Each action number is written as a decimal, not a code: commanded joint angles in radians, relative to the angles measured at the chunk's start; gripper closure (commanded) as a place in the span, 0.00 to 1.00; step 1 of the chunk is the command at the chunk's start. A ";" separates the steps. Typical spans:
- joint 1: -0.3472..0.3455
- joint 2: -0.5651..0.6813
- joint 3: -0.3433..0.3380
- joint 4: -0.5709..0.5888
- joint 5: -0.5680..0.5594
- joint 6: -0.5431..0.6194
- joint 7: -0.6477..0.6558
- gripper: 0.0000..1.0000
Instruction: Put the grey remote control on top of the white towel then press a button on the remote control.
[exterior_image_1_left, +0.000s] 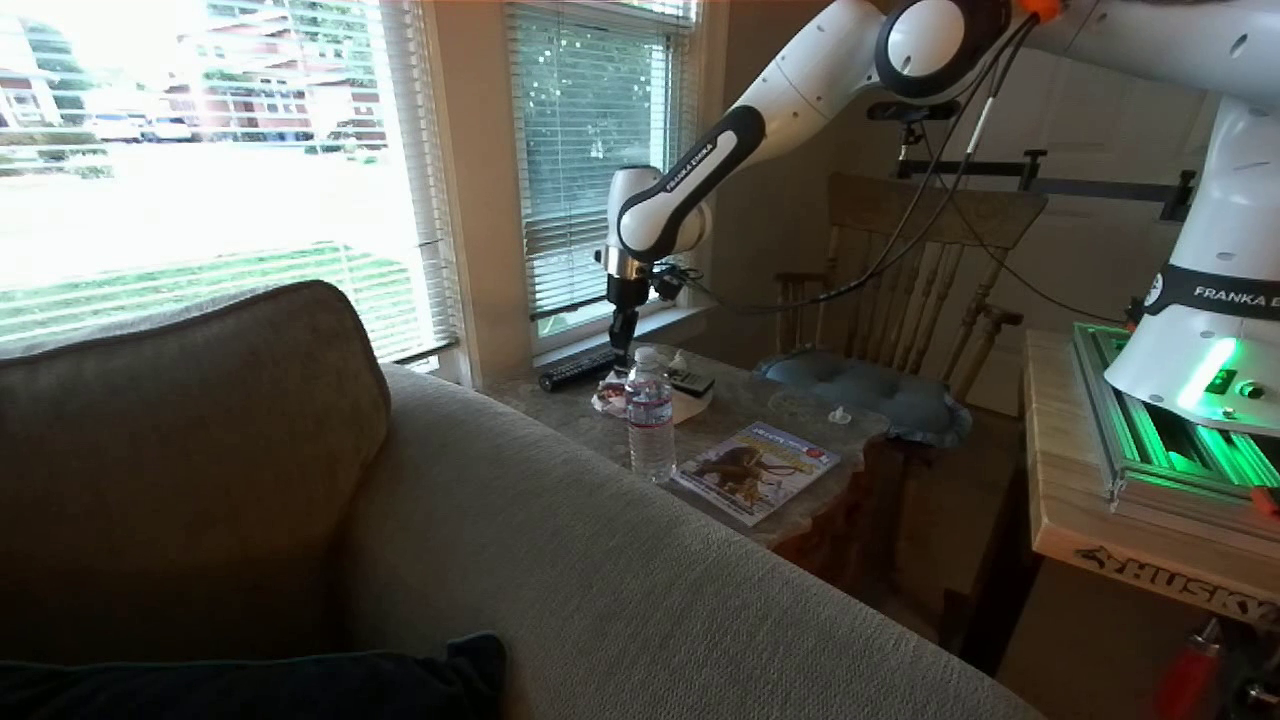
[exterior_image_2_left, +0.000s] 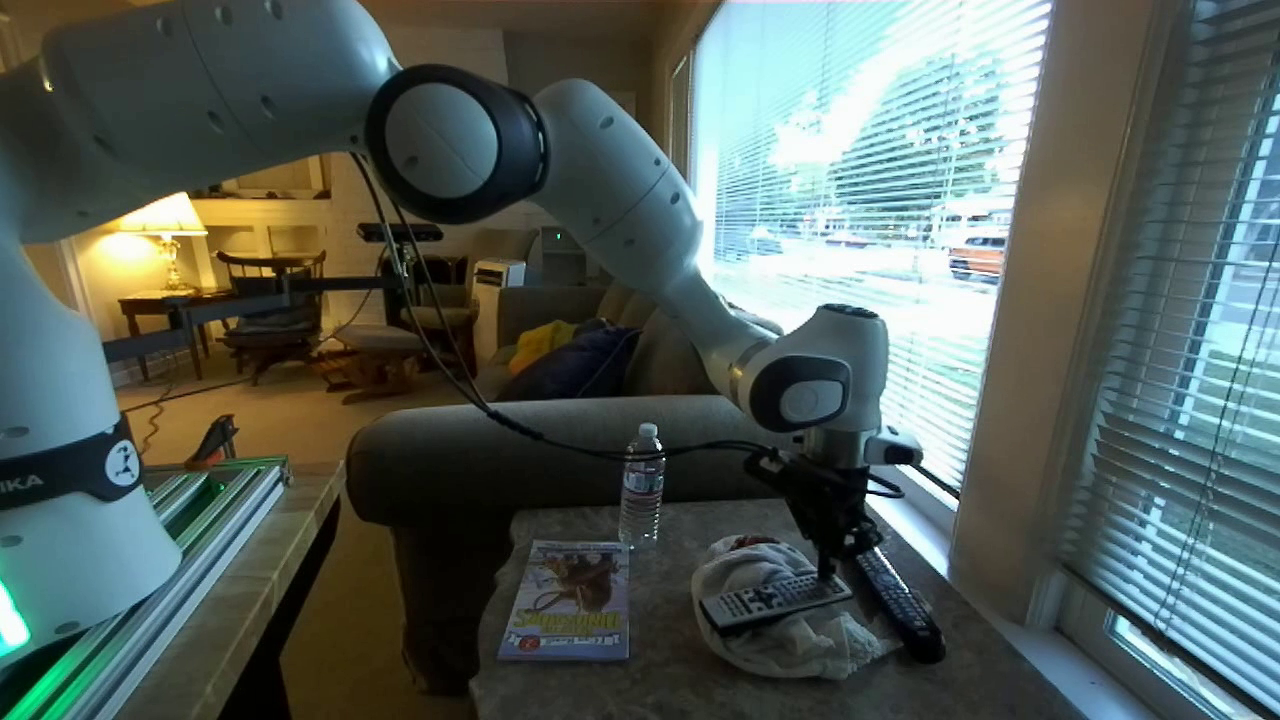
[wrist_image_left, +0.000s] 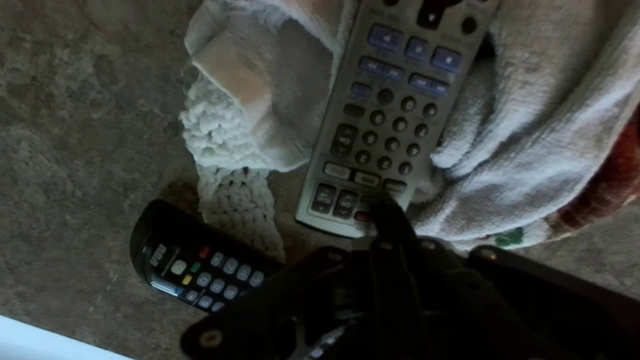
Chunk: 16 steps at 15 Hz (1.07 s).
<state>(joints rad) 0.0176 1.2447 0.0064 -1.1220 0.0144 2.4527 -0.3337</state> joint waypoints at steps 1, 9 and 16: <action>-0.014 0.027 0.019 0.026 -0.031 0.003 0.025 1.00; -0.024 0.035 0.022 0.032 -0.029 0.001 0.022 1.00; -0.030 0.043 0.026 0.042 -0.028 -0.005 0.021 1.00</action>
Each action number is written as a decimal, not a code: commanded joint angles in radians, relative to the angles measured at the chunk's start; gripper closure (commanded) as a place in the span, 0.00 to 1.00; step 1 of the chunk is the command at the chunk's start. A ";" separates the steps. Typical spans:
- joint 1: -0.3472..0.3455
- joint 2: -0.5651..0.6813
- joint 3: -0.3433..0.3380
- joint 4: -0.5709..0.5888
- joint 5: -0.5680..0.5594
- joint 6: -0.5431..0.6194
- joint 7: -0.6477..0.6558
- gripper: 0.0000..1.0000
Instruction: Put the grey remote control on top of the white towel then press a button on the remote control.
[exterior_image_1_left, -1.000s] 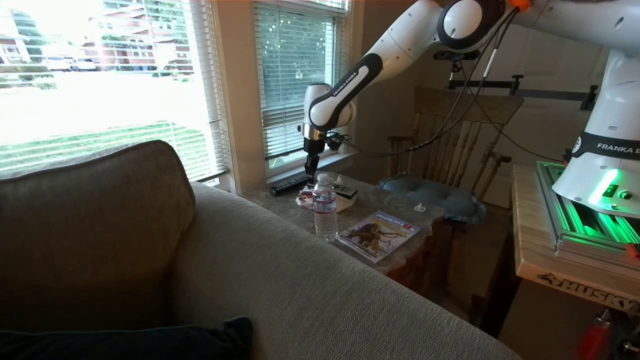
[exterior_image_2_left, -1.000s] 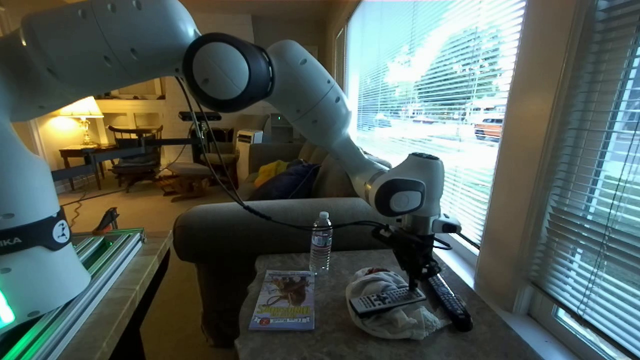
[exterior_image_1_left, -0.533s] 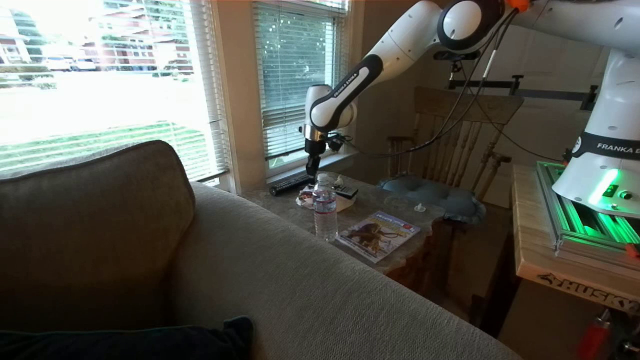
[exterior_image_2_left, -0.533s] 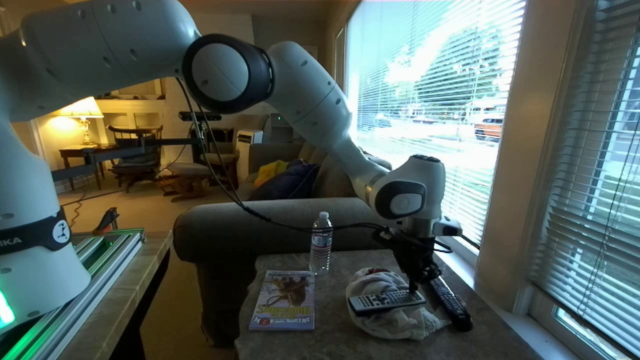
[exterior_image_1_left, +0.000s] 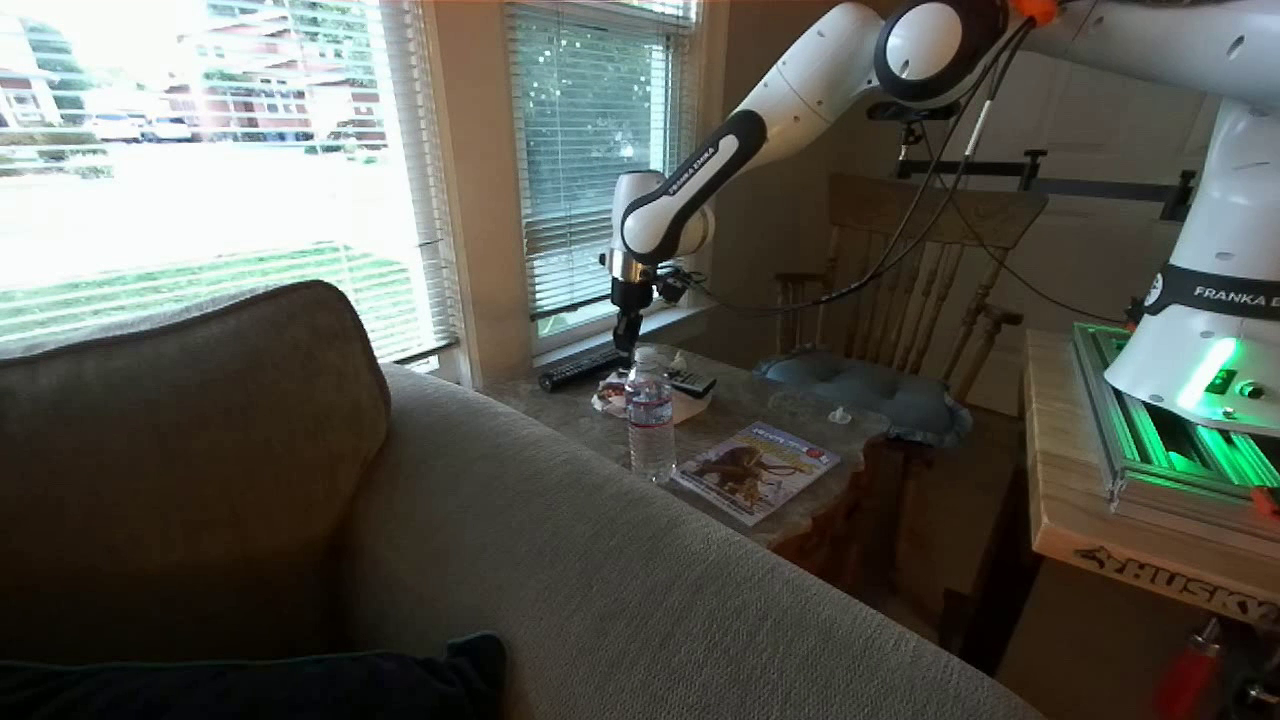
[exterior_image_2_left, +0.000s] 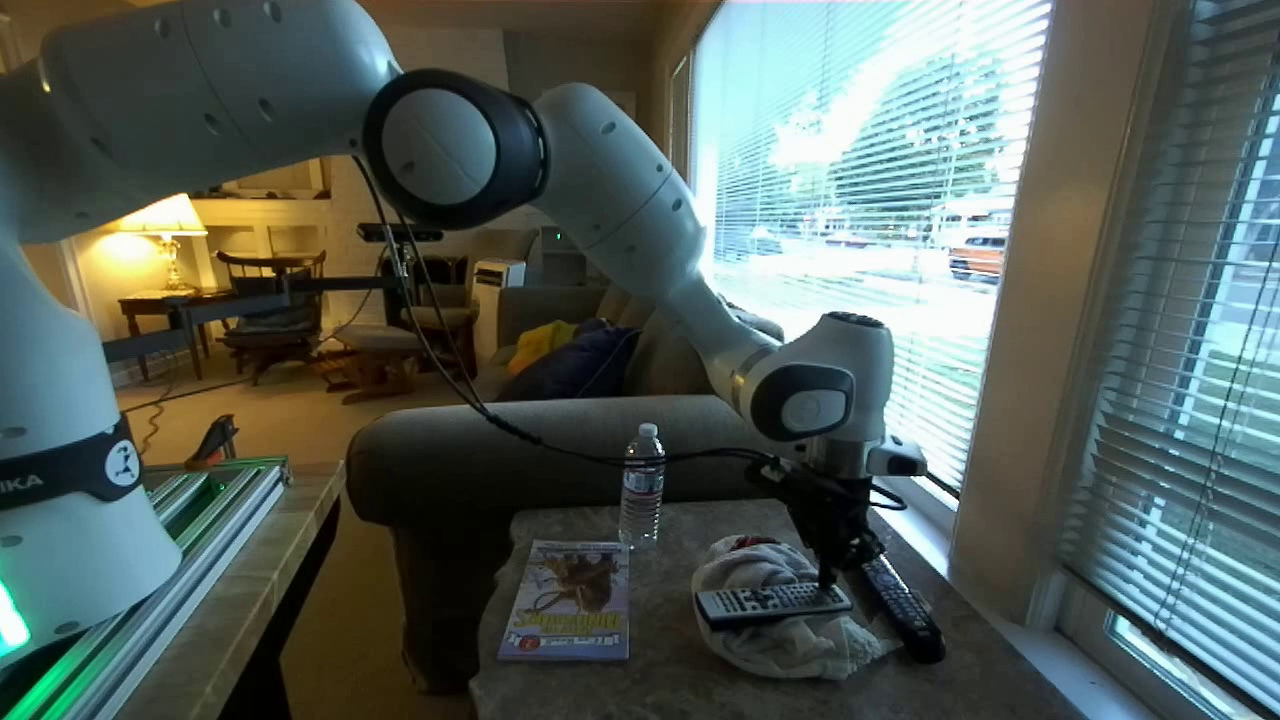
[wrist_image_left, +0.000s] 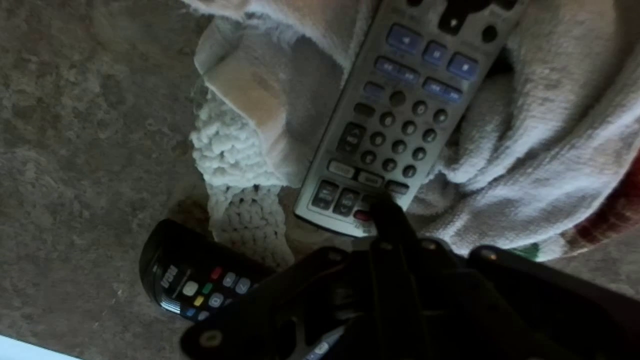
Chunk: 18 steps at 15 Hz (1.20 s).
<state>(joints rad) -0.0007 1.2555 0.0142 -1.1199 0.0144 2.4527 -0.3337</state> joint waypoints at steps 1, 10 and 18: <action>-0.011 0.034 0.018 0.042 -0.028 -0.006 0.022 1.00; -0.007 0.021 0.018 0.036 -0.031 -0.012 0.028 1.00; 0.038 -0.089 0.008 -0.032 -0.006 -0.002 0.015 1.00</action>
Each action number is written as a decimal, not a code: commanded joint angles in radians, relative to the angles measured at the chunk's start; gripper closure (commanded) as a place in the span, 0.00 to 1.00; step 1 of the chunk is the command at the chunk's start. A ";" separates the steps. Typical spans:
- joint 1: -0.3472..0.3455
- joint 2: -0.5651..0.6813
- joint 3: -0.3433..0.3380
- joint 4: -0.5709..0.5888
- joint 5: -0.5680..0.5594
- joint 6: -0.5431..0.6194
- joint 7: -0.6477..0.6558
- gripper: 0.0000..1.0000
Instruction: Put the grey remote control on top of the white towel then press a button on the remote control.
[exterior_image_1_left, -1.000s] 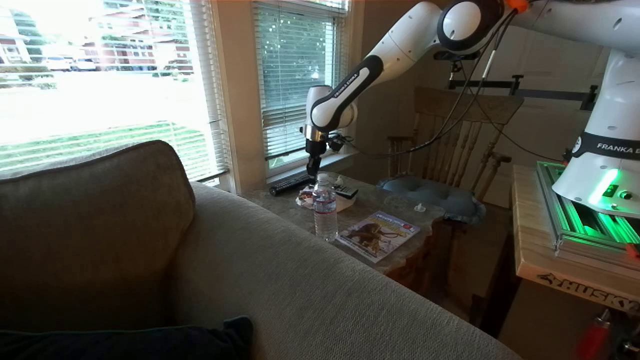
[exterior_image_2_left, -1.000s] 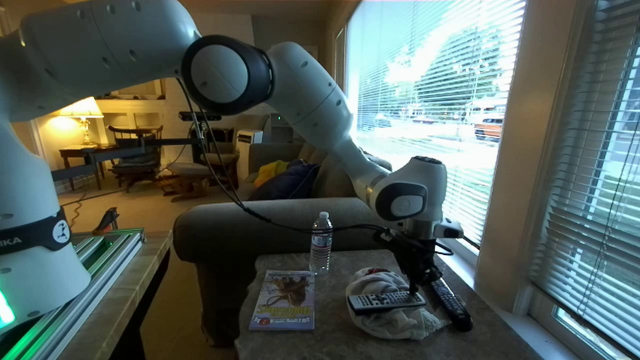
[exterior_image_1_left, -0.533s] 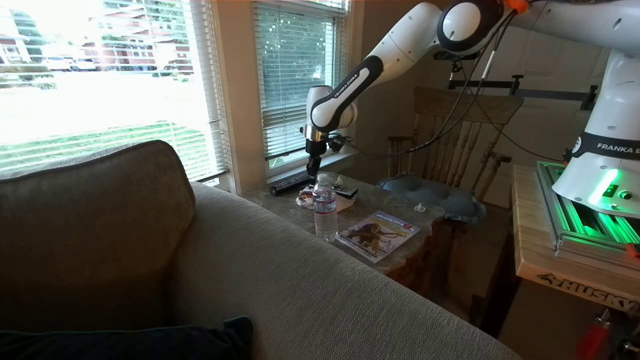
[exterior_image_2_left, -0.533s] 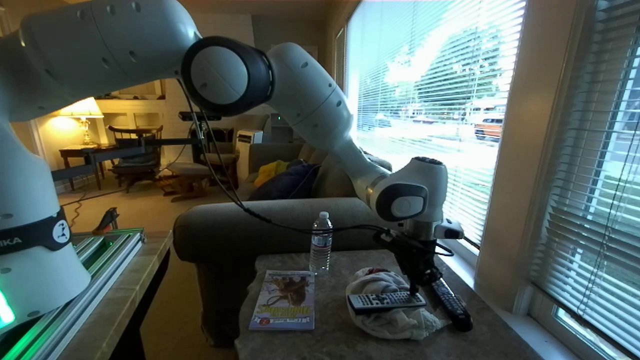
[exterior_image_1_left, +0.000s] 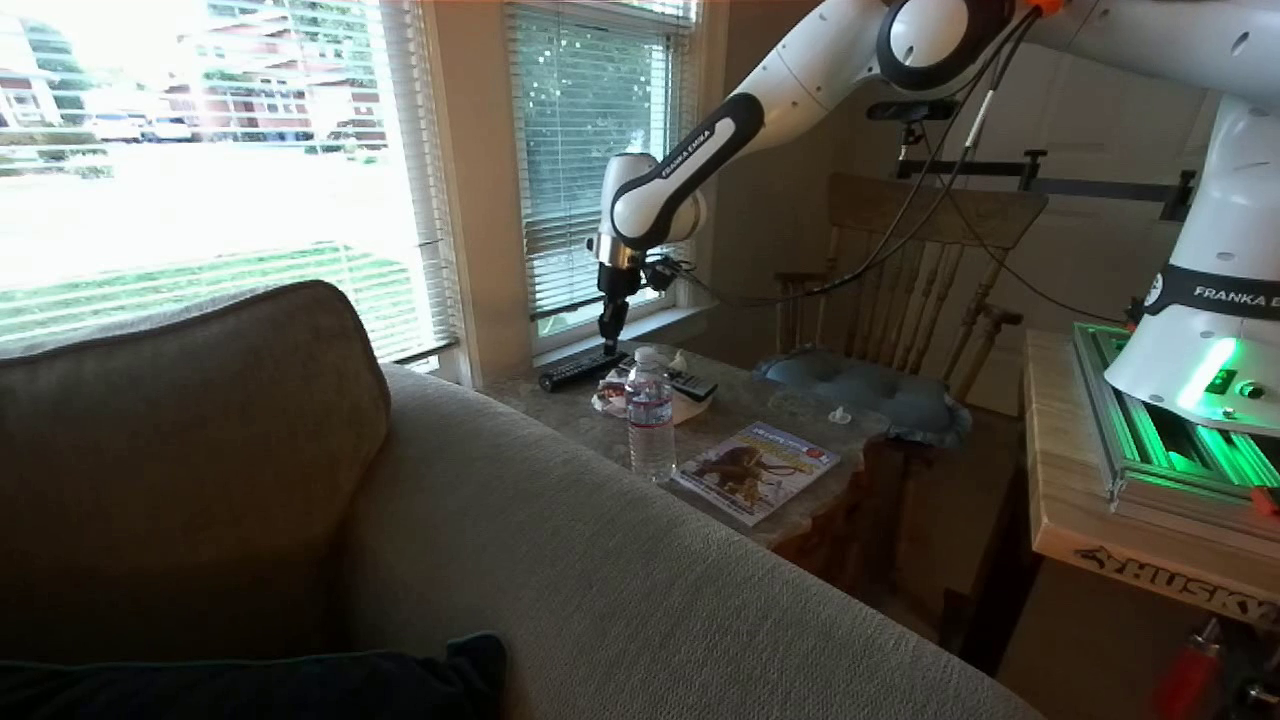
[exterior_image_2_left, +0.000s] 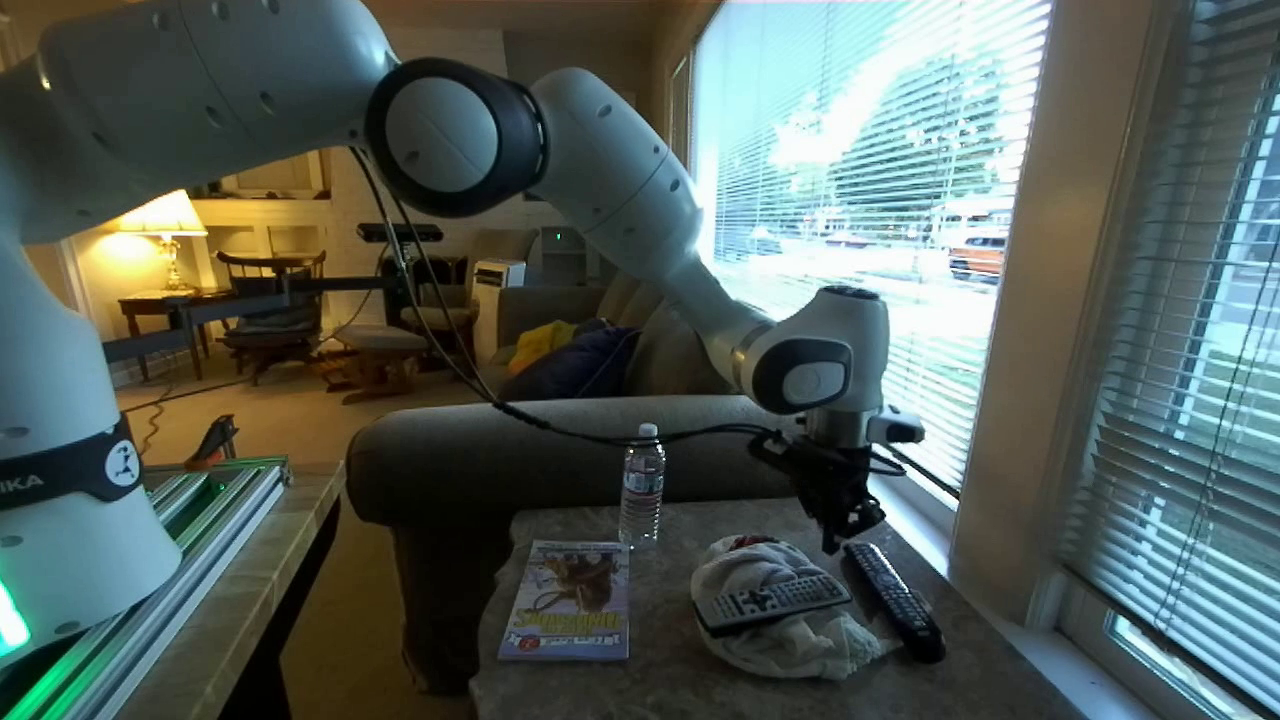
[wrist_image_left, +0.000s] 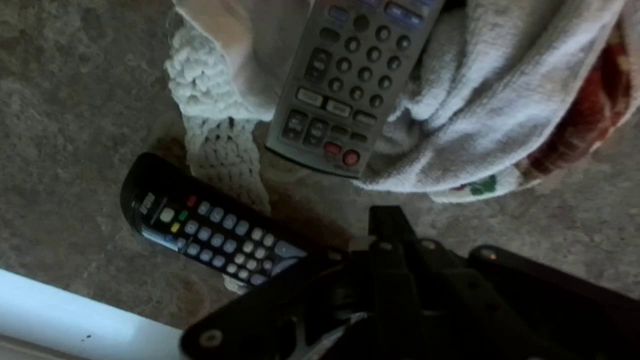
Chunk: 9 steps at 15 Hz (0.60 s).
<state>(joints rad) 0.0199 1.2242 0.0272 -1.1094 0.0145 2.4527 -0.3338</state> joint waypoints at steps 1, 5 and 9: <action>0.009 -0.069 0.015 -0.042 -0.035 -0.007 0.028 1.00; 0.029 -0.131 0.013 -0.073 -0.035 -0.015 0.049 1.00; 0.047 -0.174 0.013 -0.104 -0.037 -0.026 0.064 0.72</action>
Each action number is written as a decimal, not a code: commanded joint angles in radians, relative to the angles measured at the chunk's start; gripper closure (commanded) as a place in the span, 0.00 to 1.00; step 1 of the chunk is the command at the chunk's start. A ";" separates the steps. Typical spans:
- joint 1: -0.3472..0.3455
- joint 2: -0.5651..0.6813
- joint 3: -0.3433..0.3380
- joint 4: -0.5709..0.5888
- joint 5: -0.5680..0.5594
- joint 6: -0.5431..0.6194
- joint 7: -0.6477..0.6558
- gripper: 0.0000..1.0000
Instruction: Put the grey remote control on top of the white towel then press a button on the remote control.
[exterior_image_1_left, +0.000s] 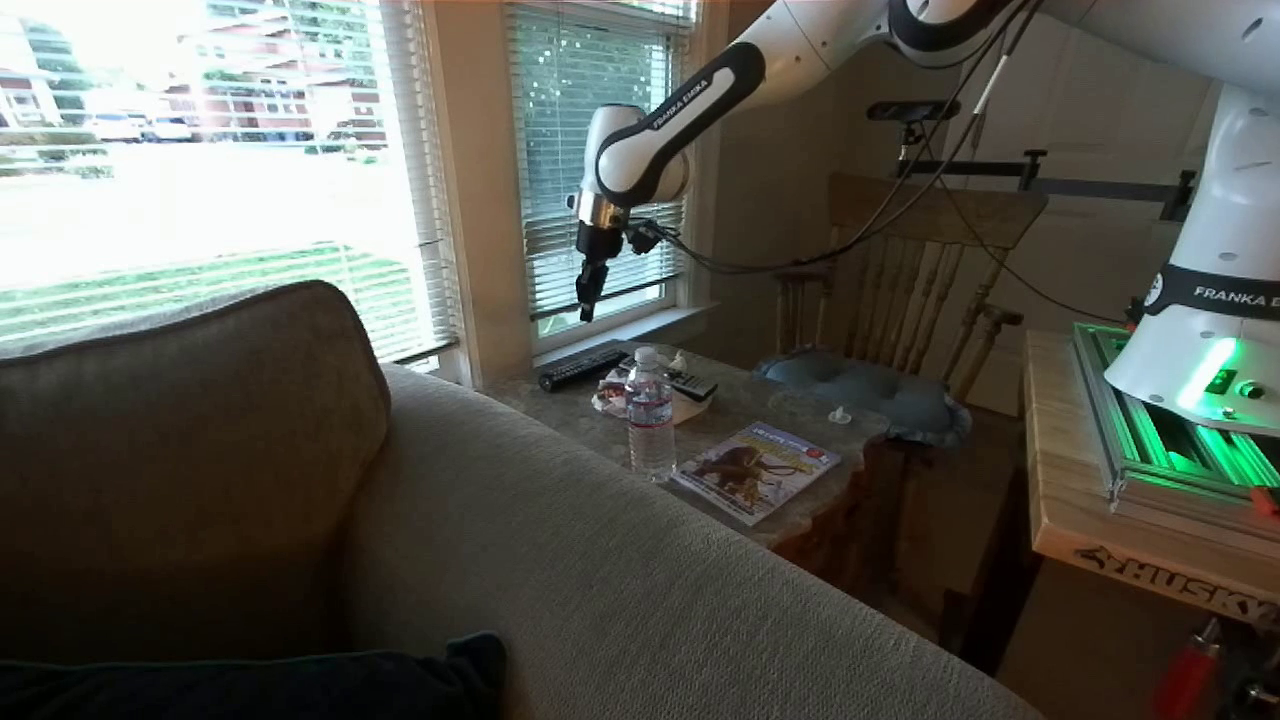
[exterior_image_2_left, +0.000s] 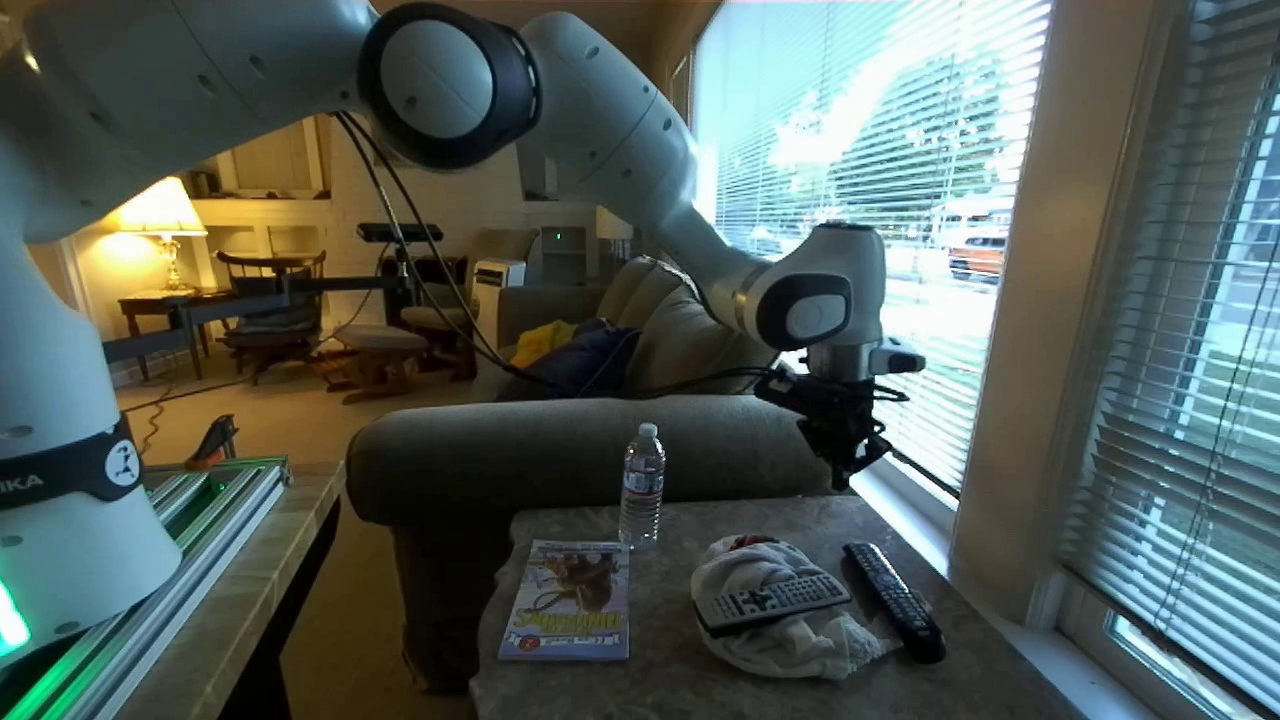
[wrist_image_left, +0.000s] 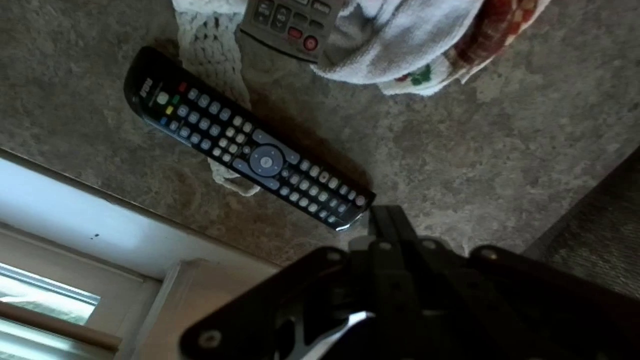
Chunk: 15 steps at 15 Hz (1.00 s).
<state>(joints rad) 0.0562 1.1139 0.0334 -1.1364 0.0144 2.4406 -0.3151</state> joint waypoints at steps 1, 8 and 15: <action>0.015 -0.072 0.004 -0.088 -0.038 -0.011 0.053 0.67; 0.035 -0.136 0.004 -0.178 -0.036 0.011 0.090 0.18; 0.020 -0.113 0.022 -0.152 -0.025 -0.004 0.079 0.00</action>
<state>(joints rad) 0.0896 0.9965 0.0355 -1.2946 0.0144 2.4399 -0.2504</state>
